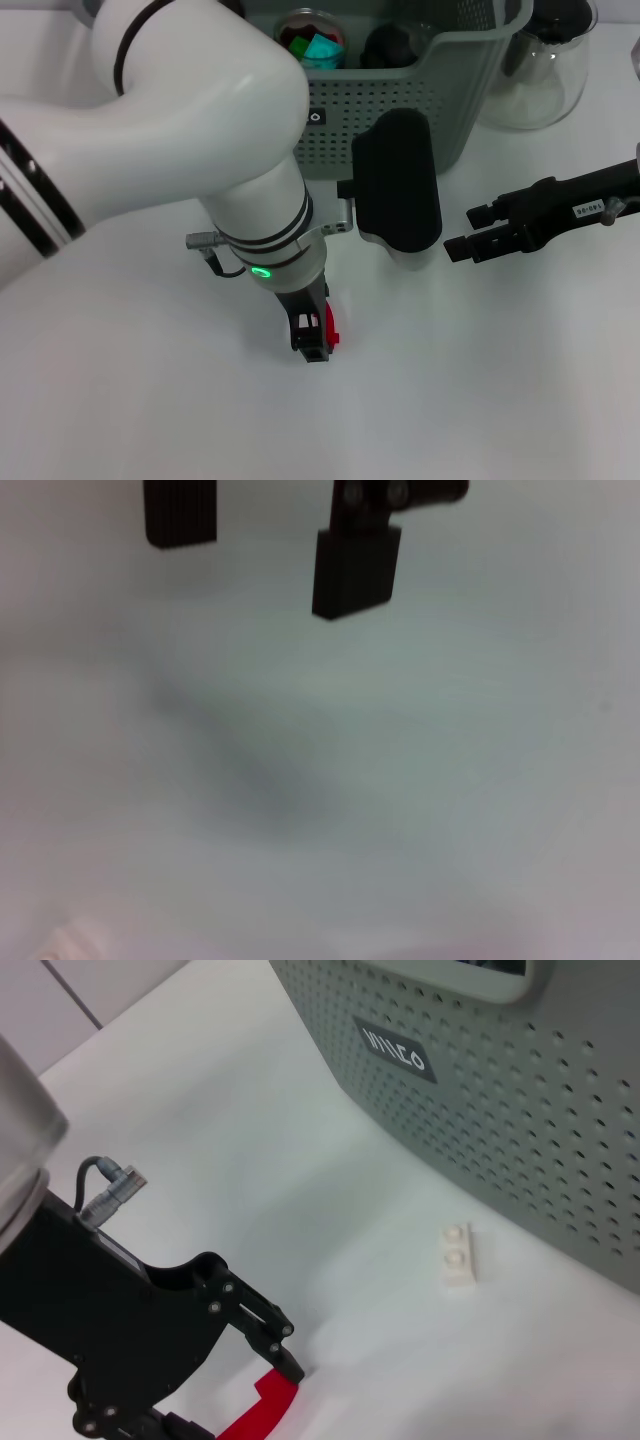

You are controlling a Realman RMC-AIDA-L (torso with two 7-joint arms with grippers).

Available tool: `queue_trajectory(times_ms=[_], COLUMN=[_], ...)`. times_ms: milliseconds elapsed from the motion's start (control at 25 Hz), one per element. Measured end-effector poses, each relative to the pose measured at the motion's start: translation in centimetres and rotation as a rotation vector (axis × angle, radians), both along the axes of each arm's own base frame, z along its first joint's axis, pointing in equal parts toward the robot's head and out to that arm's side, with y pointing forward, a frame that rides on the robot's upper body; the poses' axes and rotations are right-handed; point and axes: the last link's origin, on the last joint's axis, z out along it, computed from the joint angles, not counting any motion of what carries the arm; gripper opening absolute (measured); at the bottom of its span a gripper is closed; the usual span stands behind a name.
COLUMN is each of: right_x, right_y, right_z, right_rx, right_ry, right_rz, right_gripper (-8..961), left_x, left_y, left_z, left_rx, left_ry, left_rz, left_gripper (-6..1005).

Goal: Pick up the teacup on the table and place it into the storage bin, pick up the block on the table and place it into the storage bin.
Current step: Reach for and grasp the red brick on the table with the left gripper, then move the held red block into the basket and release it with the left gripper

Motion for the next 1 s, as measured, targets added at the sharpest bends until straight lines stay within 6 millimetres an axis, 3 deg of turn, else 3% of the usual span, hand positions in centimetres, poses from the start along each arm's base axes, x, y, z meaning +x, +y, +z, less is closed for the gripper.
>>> queue_trajectory(times_ms=[360,480,600,640,680,720,840,1000], right_x=[-0.1,-0.1,-0.1,-0.1,-0.1,-0.1,-0.1,-0.2], right_y=[0.1,0.1,0.1,0.1,0.1,0.1,0.1,0.2], right_z=[0.1,0.1,0.2,0.2,0.2,0.2,0.2,0.2], right_rx=[0.005,0.005,0.005,0.005,0.004,0.004,0.004,0.002], right_ry=[-0.001,-0.002,-0.002,-0.001,-0.001,-0.001,-0.001,-0.001], right_rz=[0.002,0.002,0.003,0.003,0.005,0.006,0.007,0.011], right_gripper=[790,791,791,791,791,791,791,791], left_x=[0.4,1.3,2.3,2.3,3.1,3.2,4.2,6.0], left_y=[-0.2,0.1,1.0,1.0,2.1,2.3,3.1,4.1], left_z=[0.4,2.0,5.3,5.3,9.3,10.1,15.8,21.3], left_rx=[0.001,0.028,0.107,0.107,0.195,0.211,0.295,0.388], left_ry=[0.004,-0.046,-0.169,-0.169,-0.331,-0.363,-0.612,-0.840], left_rz=[0.017,0.056,0.132,0.132,0.205,0.215,0.250,0.185], left_gripper=[640,636,645,648,651,654,664,676])
